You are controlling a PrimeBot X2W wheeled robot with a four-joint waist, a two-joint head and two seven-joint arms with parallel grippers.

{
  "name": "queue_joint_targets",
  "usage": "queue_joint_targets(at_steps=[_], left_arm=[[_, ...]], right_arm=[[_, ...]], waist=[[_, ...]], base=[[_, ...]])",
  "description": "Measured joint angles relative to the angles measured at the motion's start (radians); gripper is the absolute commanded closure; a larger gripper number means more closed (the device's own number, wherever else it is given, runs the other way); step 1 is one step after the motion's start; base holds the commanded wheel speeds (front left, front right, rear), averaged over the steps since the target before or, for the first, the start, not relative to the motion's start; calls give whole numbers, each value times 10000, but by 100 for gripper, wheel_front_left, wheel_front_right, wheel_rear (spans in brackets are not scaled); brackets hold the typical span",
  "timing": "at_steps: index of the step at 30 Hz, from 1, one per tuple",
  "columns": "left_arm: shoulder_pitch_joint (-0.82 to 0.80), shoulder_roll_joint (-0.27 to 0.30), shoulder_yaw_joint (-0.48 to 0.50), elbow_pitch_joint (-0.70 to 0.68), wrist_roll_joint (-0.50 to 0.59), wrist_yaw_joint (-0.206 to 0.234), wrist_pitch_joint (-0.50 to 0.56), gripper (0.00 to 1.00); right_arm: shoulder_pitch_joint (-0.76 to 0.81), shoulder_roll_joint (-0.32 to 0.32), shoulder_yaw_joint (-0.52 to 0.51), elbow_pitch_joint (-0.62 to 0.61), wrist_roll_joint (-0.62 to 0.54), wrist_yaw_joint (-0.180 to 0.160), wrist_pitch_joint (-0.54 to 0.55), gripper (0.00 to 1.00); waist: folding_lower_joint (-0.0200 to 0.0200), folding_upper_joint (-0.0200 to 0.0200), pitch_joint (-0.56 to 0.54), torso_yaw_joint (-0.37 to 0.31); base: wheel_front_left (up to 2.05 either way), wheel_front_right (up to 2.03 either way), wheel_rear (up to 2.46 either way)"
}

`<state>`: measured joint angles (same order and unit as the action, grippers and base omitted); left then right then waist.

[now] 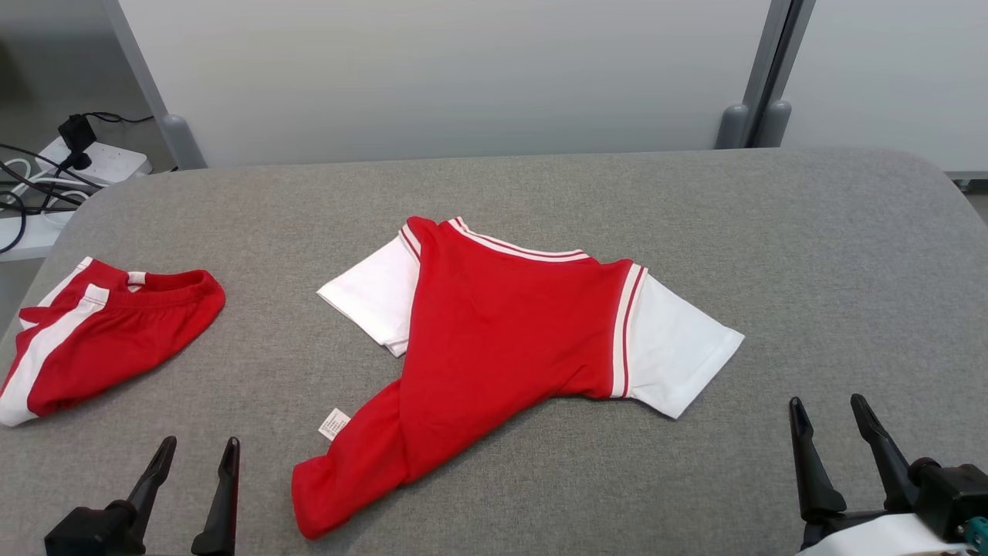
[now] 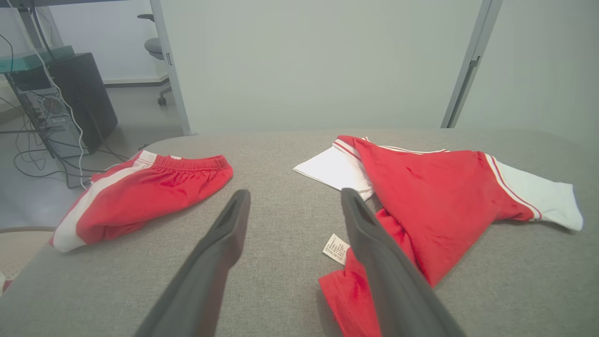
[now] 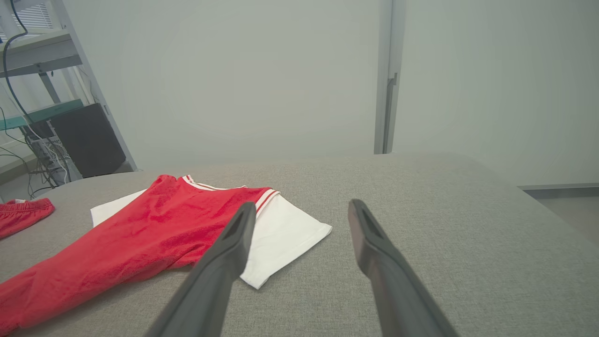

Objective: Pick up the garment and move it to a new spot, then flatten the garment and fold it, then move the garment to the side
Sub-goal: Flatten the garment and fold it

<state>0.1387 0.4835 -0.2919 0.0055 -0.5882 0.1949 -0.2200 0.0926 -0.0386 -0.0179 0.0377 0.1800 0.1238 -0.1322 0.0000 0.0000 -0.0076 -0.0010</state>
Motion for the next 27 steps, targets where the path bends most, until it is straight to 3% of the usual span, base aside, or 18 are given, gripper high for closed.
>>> queue_joint_targets(at_steps=[8, 14, 18, 27], left_arm=[[-2, 100, -502, -197, 117, -23, 589, 0], [-166, 153, -2144, -610, 1030, -640, 1764, 0], [-906, 119, -3007, -502, 1346, -1275, 2481, 0], [-2598, -153, -3983, 1277, 1732, -2406, 3356, 0]], right_arm=[[-5, 0, 15, -6, 0, 0, 0, 0], [-14, 0, -13, -42, 0, 0, 63, 0], [-86, -2, -10, -90, -2, 0, 75, 0], [-535, 0, 263, -113, 0, 0, 54, 0]], waist=[[0, 0, -7, 8], [0, 0, 176, 49], [0, 0, 422, 115], [0, 0, 994, -104]], base=[[0, 0, 0], [0, 0, 0], [0, 0, 0], [0, 0, 0]])
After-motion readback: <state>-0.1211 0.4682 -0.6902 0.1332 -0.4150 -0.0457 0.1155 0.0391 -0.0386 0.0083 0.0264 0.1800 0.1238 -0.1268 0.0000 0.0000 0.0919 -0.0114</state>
